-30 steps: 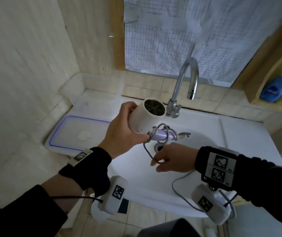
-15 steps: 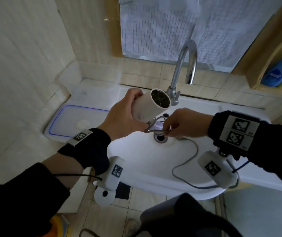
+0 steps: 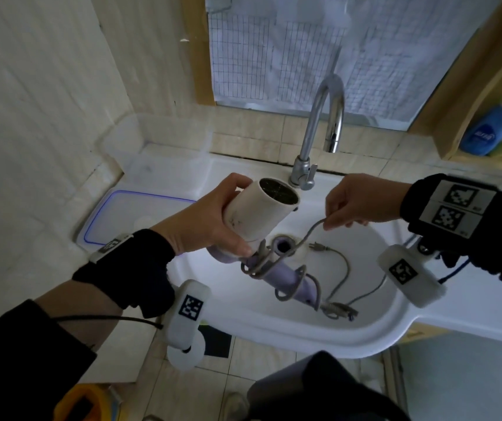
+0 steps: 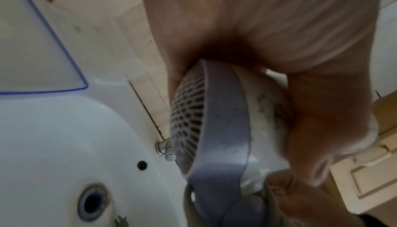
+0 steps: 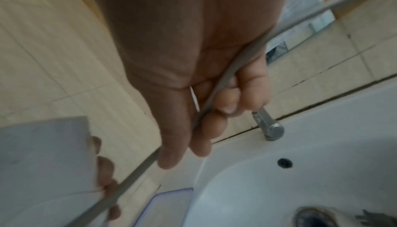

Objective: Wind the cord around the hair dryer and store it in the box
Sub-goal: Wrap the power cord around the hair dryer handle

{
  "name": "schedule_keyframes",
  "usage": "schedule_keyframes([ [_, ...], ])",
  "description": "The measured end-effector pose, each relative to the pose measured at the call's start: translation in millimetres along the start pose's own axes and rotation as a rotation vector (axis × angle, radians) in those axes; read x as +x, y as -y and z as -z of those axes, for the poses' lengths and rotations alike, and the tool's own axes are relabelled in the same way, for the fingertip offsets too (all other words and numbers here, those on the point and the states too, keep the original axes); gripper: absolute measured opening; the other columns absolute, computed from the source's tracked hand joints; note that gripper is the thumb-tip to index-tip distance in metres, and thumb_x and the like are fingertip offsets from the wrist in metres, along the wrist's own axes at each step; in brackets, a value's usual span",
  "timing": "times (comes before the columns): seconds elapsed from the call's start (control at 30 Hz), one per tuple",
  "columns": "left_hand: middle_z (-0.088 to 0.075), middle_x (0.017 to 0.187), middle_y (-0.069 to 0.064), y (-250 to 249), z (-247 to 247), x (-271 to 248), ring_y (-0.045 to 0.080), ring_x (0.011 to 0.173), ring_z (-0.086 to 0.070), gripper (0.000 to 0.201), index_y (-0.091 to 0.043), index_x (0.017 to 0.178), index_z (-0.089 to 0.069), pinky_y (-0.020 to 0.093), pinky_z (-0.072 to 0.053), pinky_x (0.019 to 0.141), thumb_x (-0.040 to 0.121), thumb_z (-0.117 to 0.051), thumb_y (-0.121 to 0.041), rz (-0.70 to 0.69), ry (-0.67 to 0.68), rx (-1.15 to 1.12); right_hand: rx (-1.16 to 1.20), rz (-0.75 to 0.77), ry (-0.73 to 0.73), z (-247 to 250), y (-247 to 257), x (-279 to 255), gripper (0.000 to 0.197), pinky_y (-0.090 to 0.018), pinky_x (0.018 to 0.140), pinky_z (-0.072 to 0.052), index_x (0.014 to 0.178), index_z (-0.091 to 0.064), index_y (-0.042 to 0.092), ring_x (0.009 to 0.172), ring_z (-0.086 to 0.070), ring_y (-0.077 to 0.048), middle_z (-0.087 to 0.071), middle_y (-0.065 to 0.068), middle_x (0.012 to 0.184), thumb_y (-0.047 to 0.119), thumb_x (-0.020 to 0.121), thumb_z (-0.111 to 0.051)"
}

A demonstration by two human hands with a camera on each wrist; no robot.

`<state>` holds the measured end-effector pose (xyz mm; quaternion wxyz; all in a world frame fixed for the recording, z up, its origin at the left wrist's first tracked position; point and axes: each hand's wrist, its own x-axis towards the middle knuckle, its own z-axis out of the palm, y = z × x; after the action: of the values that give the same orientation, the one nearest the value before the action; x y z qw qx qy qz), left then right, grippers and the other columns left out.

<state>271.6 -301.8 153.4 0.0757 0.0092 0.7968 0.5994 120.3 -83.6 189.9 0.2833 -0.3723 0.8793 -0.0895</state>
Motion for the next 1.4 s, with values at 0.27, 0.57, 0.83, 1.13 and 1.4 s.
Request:
schedule_keyframes([
  [0.27, -0.056, 0.108, 0.016, 8.5, 9.5, 1.8, 0.03, 0.096, -0.059, 0.088, -0.02, 0.124, -0.043, 0.044, -0.053, 0.078, 0.041, -0.071, -0.009, 0.008, -0.089, -0.406, 0.252, -0.074, -0.238, 4.4, -35.5, 13.6, 0.021, -0.02, 0.057, -0.043, 0.092, -0.075, 0.008, 0.054, -0.05, -0.015, -0.061, -0.009, 0.063, 0.025, 0.083, -0.067],
  [0.57, -0.062, 0.097, 0.008, 5.9, -13.1, 18.1, 0.018, 0.083, -0.067, 0.075, -0.011, 0.117, -0.048, 0.033, -0.057, 0.074, 0.046, -0.071, -0.007, -0.088, -0.309, -0.839, 0.317, -0.15, -0.185, -51.5, -14.2, 36.0, 0.029, -0.022, 0.057, -0.04, 0.065, -0.056, 0.019, 0.051, -0.045, -0.01, -0.057, -0.004, 0.063, 0.024, 0.093, -0.051],
  [0.83, -0.062, 0.091, -0.002, 8.3, -14.5, 28.3, 0.015, 0.079, -0.064, 0.073, -0.02, 0.104, -0.042, 0.033, -0.054, 0.07, 0.041, -0.077, -0.016, -0.047, -0.726, -0.605, -0.043, -0.031, 0.046, -84.9, 6.5, 29.0, 0.04, -0.028, 0.081, -0.039, 0.108, -0.066, 0.017, 0.091, -0.056, -0.024, -0.063, -0.003, 0.087, 0.045, 0.094, -0.041],
  [1.13, -0.056, 0.097, -0.009, 10.5, -15.4, 25.9, 0.017, 0.085, -0.063, 0.069, -0.041, 0.098, -0.035, 0.027, -0.053, 0.065, 0.051, -0.079, -0.015, -0.07, -0.722, -0.141, -0.379, 0.204, 0.064, -76.0, 27.5, 11.2, 0.036, -0.028, 0.083, -0.039, 0.113, -0.063, 0.032, 0.104, -0.06, -0.019, -0.068, 0.005, 0.112, 0.05, 0.092, -0.041],
  [1.4, -0.053, 0.102, -0.007, 7.3, -17.0, 23.4, 0.01, 0.083, -0.056, 0.072, -0.033, 0.107, -0.033, 0.018, -0.046, 0.059, 0.059, -0.083, -0.016, -0.07, -0.639, 0.217, -0.435, 0.294, -0.042, -55.9, 35.8, 6.4, 0.022, -0.025, 0.068, -0.036, 0.1, -0.066, 0.02, 0.068, -0.05, -0.015, -0.057, 0.005, 0.072, 0.027, 0.093, -0.045],
])
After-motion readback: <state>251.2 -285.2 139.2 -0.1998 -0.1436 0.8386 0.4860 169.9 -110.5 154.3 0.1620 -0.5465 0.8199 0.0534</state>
